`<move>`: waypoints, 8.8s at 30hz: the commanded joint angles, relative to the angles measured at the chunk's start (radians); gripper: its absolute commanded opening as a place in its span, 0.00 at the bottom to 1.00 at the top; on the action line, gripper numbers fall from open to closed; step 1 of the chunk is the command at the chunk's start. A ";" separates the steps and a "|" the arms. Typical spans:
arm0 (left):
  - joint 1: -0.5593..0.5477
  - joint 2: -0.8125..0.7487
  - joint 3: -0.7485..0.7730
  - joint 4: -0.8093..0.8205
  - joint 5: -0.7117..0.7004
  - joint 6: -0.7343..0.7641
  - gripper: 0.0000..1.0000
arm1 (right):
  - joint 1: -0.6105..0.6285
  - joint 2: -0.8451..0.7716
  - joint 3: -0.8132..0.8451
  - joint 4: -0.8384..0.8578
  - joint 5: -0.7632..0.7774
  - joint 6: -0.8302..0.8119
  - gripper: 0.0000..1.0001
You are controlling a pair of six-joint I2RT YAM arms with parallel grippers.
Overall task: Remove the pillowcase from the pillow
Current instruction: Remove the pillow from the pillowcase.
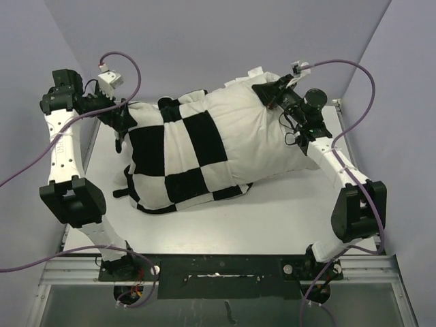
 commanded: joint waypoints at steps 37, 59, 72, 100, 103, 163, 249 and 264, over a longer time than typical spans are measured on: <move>0.038 0.042 0.037 -0.264 0.208 -0.060 0.93 | -0.003 -0.405 -0.094 0.455 -0.492 0.070 0.00; 0.090 -0.129 -0.139 0.088 -0.195 -0.004 0.00 | -0.160 -0.513 -0.181 -0.481 0.261 -0.228 0.00; 0.115 -0.122 -0.214 0.298 -0.487 0.097 0.00 | -0.410 -0.538 -0.280 -0.677 0.609 -0.134 0.00; -0.349 -0.324 -0.344 0.086 -0.317 0.062 0.91 | -0.343 -0.209 -0.125 -0.992 0.824 0.045 0.00; -0.398 -0.387 -0.457 0.062 -0.326 0.099 0.94 | -0.374 -0.217 -0.161 -0.983 0.811 0.047 0.00; 0.014 -0.379 -0.955 0.742 -0.543 0.412 0.00 | -0.452 -0.181 -0.177 -0.862 0.606 0.061 0.00; 0.394 -0.221 -0.567 0.361 -0.316 0.395 0.13 | -0.438 -0.403 -0.425 -0.841 0.452 0.014 0.00; -0.191 -0.190 -0.253 0.085 -0.112 -0.080 0.98 | -0.326 -0.450 -0.105 -1.011 0.481 -0.045 0.67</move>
